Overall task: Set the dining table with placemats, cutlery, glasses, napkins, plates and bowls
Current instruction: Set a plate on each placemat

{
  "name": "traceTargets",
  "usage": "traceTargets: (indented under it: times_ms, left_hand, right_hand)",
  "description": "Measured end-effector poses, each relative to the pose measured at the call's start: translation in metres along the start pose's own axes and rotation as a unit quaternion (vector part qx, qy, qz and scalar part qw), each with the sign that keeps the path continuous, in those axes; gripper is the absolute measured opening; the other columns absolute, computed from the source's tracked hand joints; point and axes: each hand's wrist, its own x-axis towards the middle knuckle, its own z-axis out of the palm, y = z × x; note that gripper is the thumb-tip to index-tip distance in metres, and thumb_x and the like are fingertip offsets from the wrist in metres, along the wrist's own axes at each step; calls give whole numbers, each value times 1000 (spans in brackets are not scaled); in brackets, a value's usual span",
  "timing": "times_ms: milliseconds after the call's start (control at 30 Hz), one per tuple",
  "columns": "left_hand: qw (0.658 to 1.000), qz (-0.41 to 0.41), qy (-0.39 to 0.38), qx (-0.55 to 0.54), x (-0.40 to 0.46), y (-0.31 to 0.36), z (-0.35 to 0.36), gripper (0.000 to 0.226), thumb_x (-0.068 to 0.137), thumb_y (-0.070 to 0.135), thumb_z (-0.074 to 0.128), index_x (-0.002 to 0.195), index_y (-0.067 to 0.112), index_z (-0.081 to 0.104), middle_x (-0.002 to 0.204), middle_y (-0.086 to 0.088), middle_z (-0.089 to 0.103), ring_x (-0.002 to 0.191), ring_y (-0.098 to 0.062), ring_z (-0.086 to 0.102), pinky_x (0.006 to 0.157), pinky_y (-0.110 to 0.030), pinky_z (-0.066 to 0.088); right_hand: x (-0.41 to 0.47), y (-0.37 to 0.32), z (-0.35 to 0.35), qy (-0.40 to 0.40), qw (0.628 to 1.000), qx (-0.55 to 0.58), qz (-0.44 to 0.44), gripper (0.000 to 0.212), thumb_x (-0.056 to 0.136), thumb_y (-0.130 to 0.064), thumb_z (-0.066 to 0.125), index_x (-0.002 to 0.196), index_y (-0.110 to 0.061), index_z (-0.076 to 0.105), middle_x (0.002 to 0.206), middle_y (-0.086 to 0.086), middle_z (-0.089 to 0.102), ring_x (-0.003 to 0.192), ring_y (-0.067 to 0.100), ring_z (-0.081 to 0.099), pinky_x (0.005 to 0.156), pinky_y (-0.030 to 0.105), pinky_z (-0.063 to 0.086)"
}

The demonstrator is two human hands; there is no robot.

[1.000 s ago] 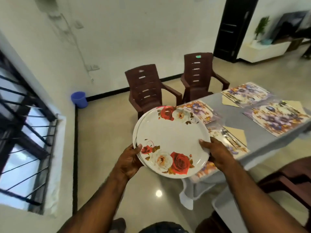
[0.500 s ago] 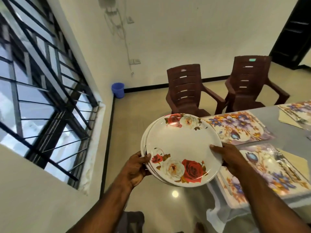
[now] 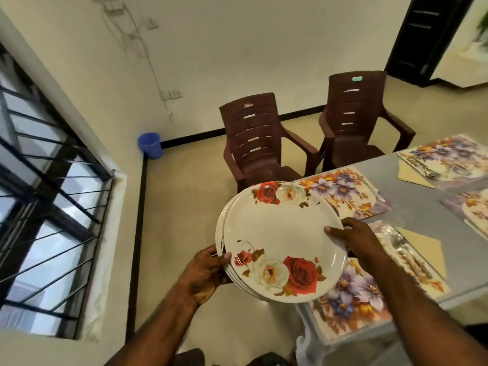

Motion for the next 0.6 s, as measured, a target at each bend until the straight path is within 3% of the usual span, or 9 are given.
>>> traceTargets:
  times_ms: [100,300,433,533,600]
  left_hand:
    - [1000,3,8,-19,14,-4,28,40,86,9,71,124,-4,69,116,-31,73,93,-43,75,74,-53,65]
    - [1000,-14,26,-11,45,-17,53,44,84,10,74,125,-4,70,115,-31,73,95,-44,74,83,-60,62]
    - [1000,-15,18,9,59,-13,62,42,83,9,74,123,-3,71,113,-32,73,93,-44,74,81,-59,63]
    - [1000,-13,20,6,66,-6,72,42,83,9,75,123,-2,71,115,-31,73,94,-43,74,77,-56,64]
    - [1000,-12,26,2,72,1,80,43,83,9,75,124,-2,71,116,-30,73,94,-42,75,75,-54,64]
  right_hand:
    - [19,-8,-24,6,998,-58,-9,34,80,-30,90,92,-5,71,86,15,77,74,34,75,60,38,60]
    - [51,-5,-63,7,996,-88,32,20,81,-16,89,96,-10,77,91,13,79,82,37,77,81,58,63]
    - [57,0,-82,1,996,-58,66,31,79,-13,90,106,-14,75,99,10,78,92,33,76,81,46,64]
    - [64,-2,-97,-1,996,-28,88,32,82,-20,87,108,-7,75,100,15,79,100,38,74,91,49,61]
    - [67,-6,-104,-4,994,-36,99,29,84,-20,86,107,-5,74,98,16,79,98,40,75,87,47,63]
